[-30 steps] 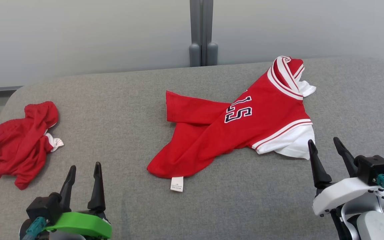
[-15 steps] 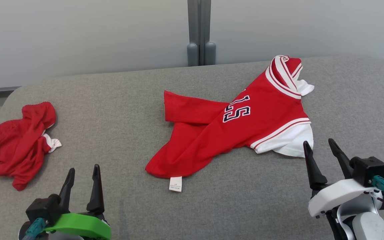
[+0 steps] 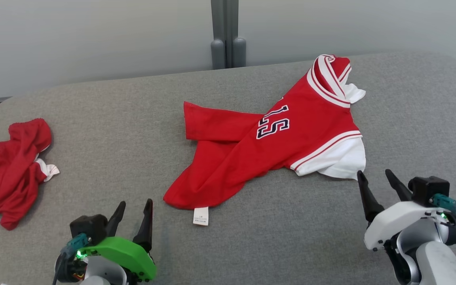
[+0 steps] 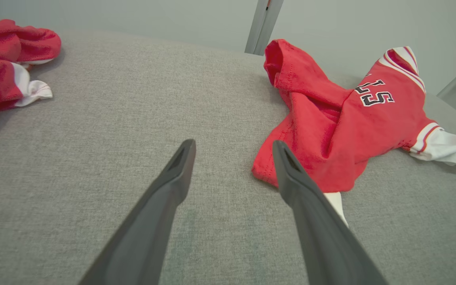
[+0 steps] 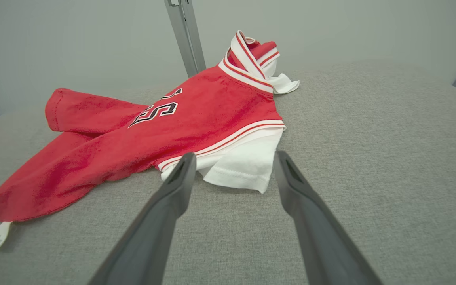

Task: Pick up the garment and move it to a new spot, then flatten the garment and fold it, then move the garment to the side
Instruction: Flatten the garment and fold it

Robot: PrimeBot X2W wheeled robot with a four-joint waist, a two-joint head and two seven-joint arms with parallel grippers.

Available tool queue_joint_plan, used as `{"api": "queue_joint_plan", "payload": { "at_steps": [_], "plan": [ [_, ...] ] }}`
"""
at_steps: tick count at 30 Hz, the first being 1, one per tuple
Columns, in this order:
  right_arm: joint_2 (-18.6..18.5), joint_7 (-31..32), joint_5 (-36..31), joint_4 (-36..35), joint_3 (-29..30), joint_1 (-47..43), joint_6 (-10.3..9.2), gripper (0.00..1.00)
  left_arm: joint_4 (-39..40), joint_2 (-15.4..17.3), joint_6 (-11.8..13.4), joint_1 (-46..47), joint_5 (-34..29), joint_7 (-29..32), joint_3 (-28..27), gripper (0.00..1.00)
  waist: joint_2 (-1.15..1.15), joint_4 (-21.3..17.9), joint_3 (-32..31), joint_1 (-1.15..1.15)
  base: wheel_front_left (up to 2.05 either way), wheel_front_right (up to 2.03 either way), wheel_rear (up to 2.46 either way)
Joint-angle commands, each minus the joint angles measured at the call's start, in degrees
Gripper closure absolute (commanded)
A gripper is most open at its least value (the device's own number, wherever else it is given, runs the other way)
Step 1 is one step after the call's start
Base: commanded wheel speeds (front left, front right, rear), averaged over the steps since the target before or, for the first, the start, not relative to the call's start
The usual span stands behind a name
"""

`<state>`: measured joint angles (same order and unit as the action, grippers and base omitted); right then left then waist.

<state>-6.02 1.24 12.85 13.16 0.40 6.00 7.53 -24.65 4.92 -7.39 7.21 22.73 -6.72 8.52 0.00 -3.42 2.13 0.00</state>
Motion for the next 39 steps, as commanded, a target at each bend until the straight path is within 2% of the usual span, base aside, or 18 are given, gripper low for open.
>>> {"api": "queue_joint_plan", "payload": {
  "at_steps": [1, 6, 11, 20, 27, 28, 29, 30, 34, 39],
  "plan": [
    [-0.2, 0.9, -0.5, 1.1, 0.7, 1.7, -0.08, 0.0, -1.0, 0.2, -0.1, 1.7, 0.7, 1.1, 0.4, 0.0, 0.0, -0.8, 0.6, 0.0, 0.0, 0.0, 0.0],
    [0.7, 4.4, -2.0, 7.2, 3.3, 6.6, -0.07, 0.0, -6.8, -0.1, 0.4, 6.1, 0.9, 7.5, 2.7, 0.0, 0.0, -2.1, 2.1, 0.0, 0.0, 0.0, 0.0],
    [0.8, 6.0, -1.2, 14.6, 3.3, 11.9, -0.07, 0.0, -11.7, -0.8, 1.0, 10.6, 0.5, 10.3, 4.5, 0.0, 0.0, -2.6, 3.4, 0.0, 0.0, 0.0, 0.0],
    [-2.1, 5.1, 2.7, 27.7, -4.7, 21.6, -0.07, 0.0, -18.0, -1.4, 1.9, 16.7, 1.0, 13.4, 7.0, 0.0, 0.0, -2.5, 7.3, 0.0, 0.0, 0.0, 0.0],
    [-3.5, 2.0, 6.2, 33.0, -10.6, 25.2, -0.07, 0.0, -21.0, -1.5, 3.4, 18.0, 2.0, 13.6, 7.3, 0.0, 0.0, -1.8, 8.8, 0.0, 0.0, 0.0, 0.0],
    [-3.8, 1.6, 6.8, 33.5, -11.4, 25.6, -0.07, 0.51, -21.3, -1.5, 3.3, 18.0, 2.1, 13.7, 7.3, 0.5, 0.0, -1.7, 8.9, 0.0, 0.0, 0.0, 0.0],
    [-4.0, 1.2, 7.2, 33.8, -12.0, 25.9, -0.07, 0.64, -21.6, -1.5, 3.2, 17.9, 2.3, 13.6, 7.5, 0.7, 0.0, -1.7, 9.0, 0.0, 0.0, 0.0, 0.0],
    [-4.2, 1.0, 7.8, 34.3, -12.7, 26.0, -0.07, 1.0, -22.1, -1.6, 3.0, 17.7, 2.8, 14.0, 7.5, 1.0, 0.0, -1.6, 9.0, 0.0, 0.0, 0.0, 0.0],
    [-5.3, -0.7, 10.0, 34.6, -13.6, 25.9, -0.07, 1.0, -21.4, -1.9, 1.9, 17.2, 4.8, 11.9, 7.6, 1.0, 0.0, -1.2, 8.2, 0.0, 0.0, 0.0, 0.0],
    [-7.9, -3.4, 11.5, 29.4, -14.4, 23.4, -0.08, 1.0, -16.9, -1.9, 0.8, 16.7, 8.6, 6.3, 7.1, 1.0, 0.0, -0.9, 6.0, 0.0, 0.0, 0.0, 0.0]
  ]
}}
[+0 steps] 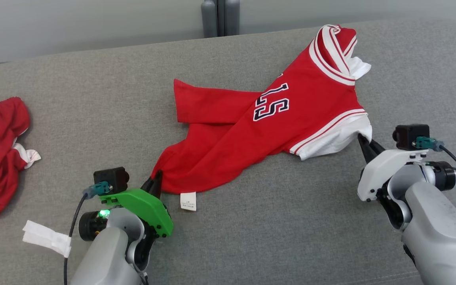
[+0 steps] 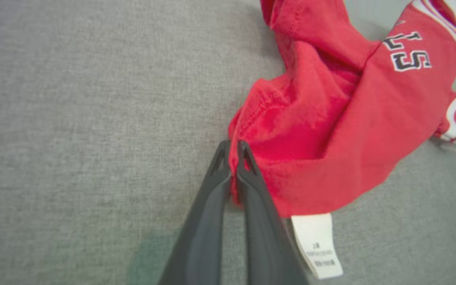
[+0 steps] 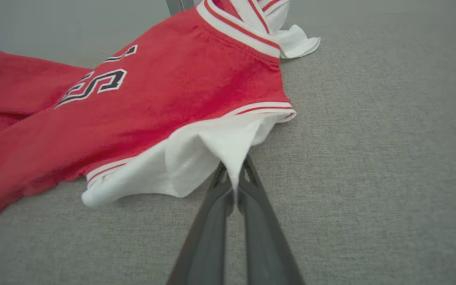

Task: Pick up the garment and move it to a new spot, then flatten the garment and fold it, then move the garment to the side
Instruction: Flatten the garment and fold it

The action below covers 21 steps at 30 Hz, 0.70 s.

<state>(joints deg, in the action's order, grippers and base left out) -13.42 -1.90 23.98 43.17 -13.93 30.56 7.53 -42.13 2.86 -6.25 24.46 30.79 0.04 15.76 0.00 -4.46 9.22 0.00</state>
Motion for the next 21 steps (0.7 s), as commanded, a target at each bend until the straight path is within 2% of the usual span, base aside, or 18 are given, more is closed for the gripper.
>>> {"api": "queue_joint_plan", "payload": {
  "at_steps": [1, 7, 11, 15, 18, 21],
  "plan": [
    [-0.9, 0.0, 0.7, -2.1, -0.1, -1.7, -0.08, 1.0, 1.5, 0.1, -0.4, -0.9, 1.1, -1.1, -0.1, 1.0, 0.0, 0.2, -1.5, 0.0, 0.0, 0.0, 0.0],
    [-3.9, 4.0, 5.3, -16.5, 1.1, -6.8, -0.07, 1.0, 11.3, 0.1, -1.1, -3.9, 9.5, -3.4, -1.7, 1.0, 0.0, -0.1, -4.2, 0.0, 0.0, 0.0, 0.0],
    [-4.5, 6.9, 10.8, -29.7, 5.0, -10.4, -0.06, 1.0, 22.1, 0.1, -1.2, -6.0, 19.0, -2.7, -2.4, 1.0, 0.0, -0.2, -4.9, 0.0, 0.0, 0.0, 0.0],
    [-3.5, 9.1, 14.6, -43.0, 11.0, -13.0, -0.06, 1.0, 35.2, 0.2, -1.3, -7.1, 27.6, -0.8, -2.6, 1.0, 0.0, -0.2, -4.7, 0.0, 0.0, 0.0, 0.0],
    [-2.0, 11.4, 14.1, -50.8, 15.4, -13.2, -0.04, 1.0, 42.8, 0.3, 0.2, -6.2, 30.8, 2.4, -3.1, 1.0, 0.0, -0.3, -3.4, 0.0, 0.0, 0.0, 0.0],
    [-0.8, 14.3, 13.0, -54.6, 18.1, -10.8, -0.04, 1.0, 47.0, 1.5, 2.7, -3.4, 31.9, 6.2, -3.2, 1.0, 0.0, -0.5, -1.0, 0.0, 0.0, 0.0, 0.0]
  ]
}}
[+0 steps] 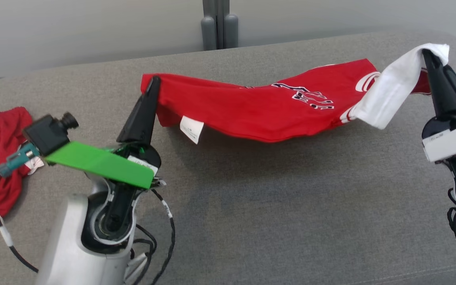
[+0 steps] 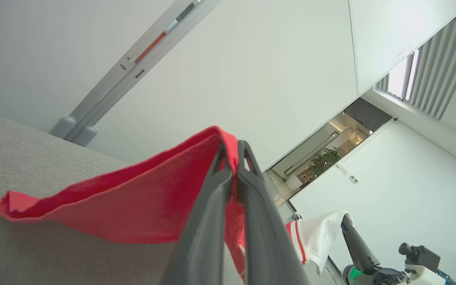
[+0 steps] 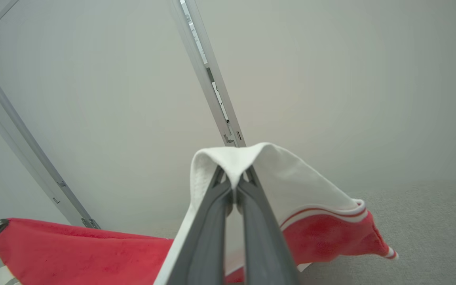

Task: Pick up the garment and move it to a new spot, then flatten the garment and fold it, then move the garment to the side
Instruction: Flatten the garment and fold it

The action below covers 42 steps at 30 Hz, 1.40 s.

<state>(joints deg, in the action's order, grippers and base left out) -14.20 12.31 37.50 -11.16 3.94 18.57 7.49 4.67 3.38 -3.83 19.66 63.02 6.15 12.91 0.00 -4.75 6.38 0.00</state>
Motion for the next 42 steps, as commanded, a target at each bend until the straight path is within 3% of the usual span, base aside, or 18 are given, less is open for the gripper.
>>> {"api": "queue_joint_plan", "payload": {
  "at_steps": [1, 6, 10, 12, 15, 19, 23, 28, 32, 37, 42],
  "plan": [
    [0.7, 1.7, -0.6, -0.1, 0.4, 2.4, 0.0, 1.0, 0.5, 1.6, 1.2, 2.6, -0.8, 1.6, -0.1, 1.0, 0.0, -0.5, 3.0, 0.0, 0.0, 0.0, 0.0],
    [3.0, 6.2, -1.1, 9.5, -1.5, 12.2, 0.0, 1.0, -5.2, 2.4, 4.2, 11.2, -0.2, 4.9, -1.3, 1.0, 0.0, -2.2, 10.2, 0.0, 0.0, 0.0, 0.0],
    [4.1, 3.8, -5.9, 24.9, -4.8, 25.9, 0.01, 1.0, -16.7, 4.8, 4.6, 22.3, -3.4, 3.4, -3.1, 1.0, 0.0, -4.5, 16.4, 0.0, 0.0, 0.0, 0.0],
    [5.5, -1.2, -8.7, 33.5, -5.0, 35.0, 0.02, 1.0, -23.0, 5.7, 3.6, 29.7, -6.0, 0.1, -3.8, 1.0, 0.0, -5.7, 19.1, 0.0, 0.0, 0.0, 0.0],
    [6.4, -10.8, -11.2, 40.9, -2.8, 46.6, 0.0, 1.0, -29.3, 5.1, 1.3, 39.7, -8.0, -6.4, -5.1, 1.0, 0.0, -5.9, 21.0, 0.0, 0.0, 0.0, 0.0],
    [6.1, -23.6, -10.9, 44.2, -4.4, 58.5, 0.0, 1.0, -33.8, 3.8, -1.4, 50.9, -9.5, -15.3, -6.2, 1.0, 0.0, -5.3, 21.8, 0.0, 0.0, 0.0, 0.0],
    [3.9, -27.3, -9.9, 43.0, -7.3, 65.7, 0.0, 1.0, -33.8, 2.6, -3.4, 57.9, -9.5, -19.6, -5.1, 1.0, 0.0, -4.6, 21.8, 0.0, 0.0, 0.0, 0.0],
    [1.7, -27.5, -10.8, 39.2, -8.2, 64.3, 0.0, 1.0, -31.1, 3.7, -3.6, 57.2, -7.1, -21.0, -3.1, 1.0, 0.0, -3.8, 23.4, 0.0, 0.0, 0.0, 0.0],
    [0.5, -27.5, -10.0, 42.6, -10.7, 59.2, 0.01, 1.0, -33.3, 5.6, -3.7, 50.9, -7.0, -21.3, -0.1, 1.0, 0.0, -3.5, 24.0, 0.0, 0.0, 0.0, 0.0],
    [-1.1, -26.7, -5.2, 49.3, -18.2, 50.9, 0.0, 1.0, -39.7, 5.9, -3.7, 41.3, -5.8, -21.3, 4.6, 1.0, 0.0, -3.3, 23.6, 0.0, 0.0, 0.0, 0.0],
    [-4.1, -20.1, 3.5, 50.0, -25.3, 40.5, -0.02, 1.0, -43.7, 6.5, -3.7, 32.8, -3.1, -21.3, 8.8, 1.0, 0.0, -2.9, 20.7, 0.0, 0.0, 0.0, 0.0]
  ]
}}
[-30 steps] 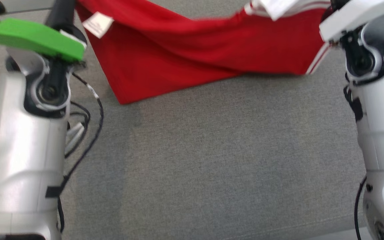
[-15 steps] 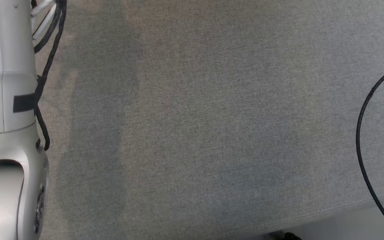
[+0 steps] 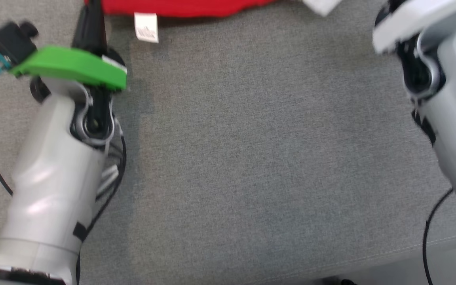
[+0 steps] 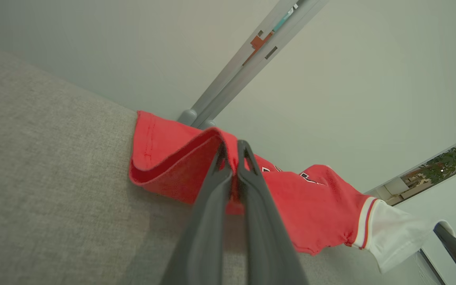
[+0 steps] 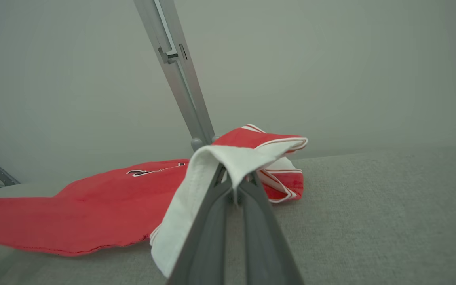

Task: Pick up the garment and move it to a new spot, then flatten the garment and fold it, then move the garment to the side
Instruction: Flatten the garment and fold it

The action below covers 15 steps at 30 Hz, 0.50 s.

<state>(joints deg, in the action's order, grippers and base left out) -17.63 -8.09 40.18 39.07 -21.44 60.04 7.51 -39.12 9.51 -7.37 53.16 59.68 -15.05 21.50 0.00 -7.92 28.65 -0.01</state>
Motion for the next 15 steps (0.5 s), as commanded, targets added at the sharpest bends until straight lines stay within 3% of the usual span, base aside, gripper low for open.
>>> {"api": "queue_joint_plan", "payload": {
  "at_steps": [1, 7, 15],
  "plan": [
    [-1.1, 1.8, 2.4, -0.5, -0.8, -3.0, -0.04, 1.0, -0.2, 0.5, -0.1, -2.4, 0.6, -0.1, 0.9, 1.0, 0.0, 0.3, -2.5, 0.01, 0.0, 0.0, 0.0],
    [-5.6, 12.0, 10.5, -4.1, -1.2, -16.5, -0.03, 1.0, 1.1, 2.8, -0.1, -14.2, 3.5, 0.1, 6.0, 1.0, 0.0, 0.6, -10.1, 0.01, 0.0, 0.0, 0.0],
    [-7.5, 22.9, 7.1, -9.9, 5.2, -29.8, -0.04, 1.0, 3.8, 3.9, 0.0, -25.6, 2.9, -0.1, 8.0, 1.0, 0.0, 1.1, -16.8, 0.01, 0.0, 0.0, 0.0]
  ]
}}
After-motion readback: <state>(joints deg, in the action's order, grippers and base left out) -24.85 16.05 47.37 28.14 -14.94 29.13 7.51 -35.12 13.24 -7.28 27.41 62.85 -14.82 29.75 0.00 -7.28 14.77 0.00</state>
